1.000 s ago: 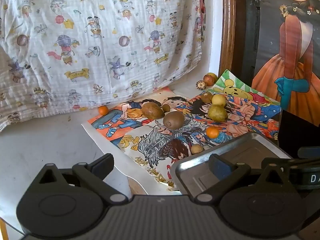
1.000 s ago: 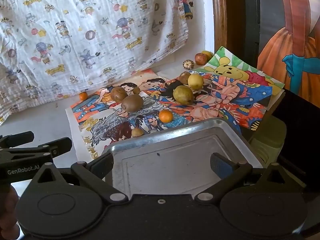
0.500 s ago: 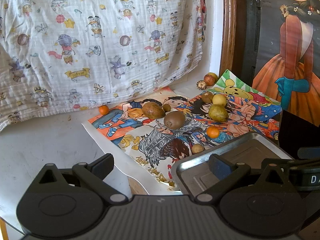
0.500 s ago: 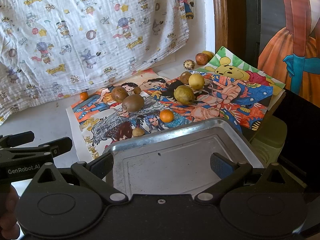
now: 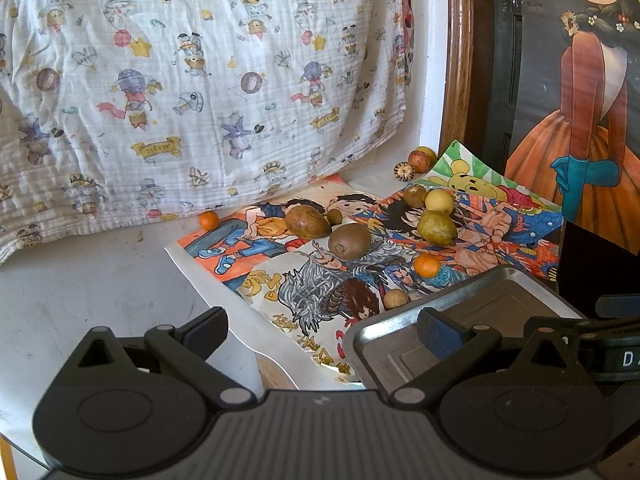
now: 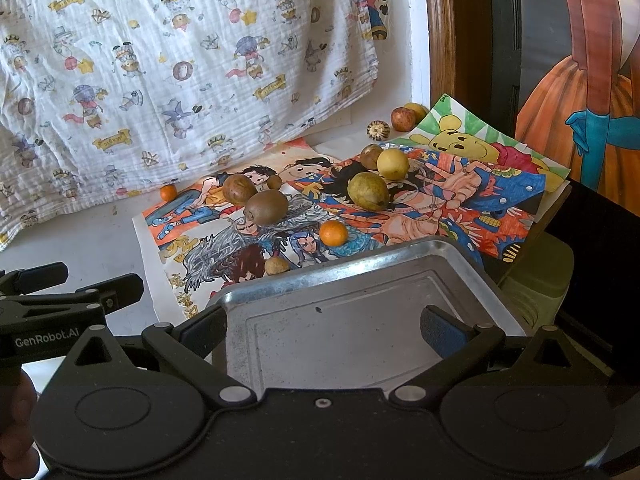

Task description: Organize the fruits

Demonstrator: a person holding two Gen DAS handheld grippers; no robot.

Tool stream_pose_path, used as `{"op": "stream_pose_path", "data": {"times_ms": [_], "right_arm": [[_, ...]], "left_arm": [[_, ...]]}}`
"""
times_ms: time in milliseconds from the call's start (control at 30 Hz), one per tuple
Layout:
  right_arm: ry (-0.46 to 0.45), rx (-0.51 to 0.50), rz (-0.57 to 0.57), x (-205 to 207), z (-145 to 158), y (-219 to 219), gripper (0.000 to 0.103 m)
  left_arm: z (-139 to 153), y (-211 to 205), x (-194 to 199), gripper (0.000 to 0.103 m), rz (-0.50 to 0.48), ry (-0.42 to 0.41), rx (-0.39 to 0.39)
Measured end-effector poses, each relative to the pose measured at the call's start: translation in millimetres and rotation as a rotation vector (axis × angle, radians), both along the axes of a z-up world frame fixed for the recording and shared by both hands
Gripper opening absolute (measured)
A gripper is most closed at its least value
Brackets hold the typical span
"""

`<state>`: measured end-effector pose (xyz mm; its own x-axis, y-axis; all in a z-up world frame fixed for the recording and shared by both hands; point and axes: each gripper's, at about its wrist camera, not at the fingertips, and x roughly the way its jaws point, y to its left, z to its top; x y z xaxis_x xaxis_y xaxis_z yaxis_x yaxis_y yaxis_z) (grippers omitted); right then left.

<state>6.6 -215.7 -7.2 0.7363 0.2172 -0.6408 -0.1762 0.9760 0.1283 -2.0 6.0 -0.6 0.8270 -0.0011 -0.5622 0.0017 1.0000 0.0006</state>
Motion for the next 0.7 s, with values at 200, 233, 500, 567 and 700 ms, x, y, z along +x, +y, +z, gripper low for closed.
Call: {"op": "stream_pose_path", "data": {"times_ms": [200, 233, 500, 567, 700], "right_arm": [[0.000, 0.000, 0.000, -0.9, 0.2, 1.9, 0.103], [0.000, 0.000, 0.000, -0.6, -0.1, 1.0, 0.103], [-0.001, -0.001, 0.000, 0.4, -0.1, 0.6, 0.103], [0.000, 0.000, 0.000, 0.4, 0.0, 0.9, 0.103], [0.000, 0.000, 0.001, 0.7, -0.1, 0.6, 0.103]], "left_arm": [[-0.7, -0.8, -1.1, 0.103, 0.000, 0.000, 0.000], [-0.9, -0.3, -1.3, 0.103, 0.000, 0.000, 0.000], [-1.3, 1.5, -2.3, 0.103, -0.001, 0.002, -0.002], [-1.4, 0.9, -1.7, 0.103, -0.001, 0.002, -0.002], [-1.5, 1.4, -2.2, 0.103, -0.001, 0.003, -0.002]]}}
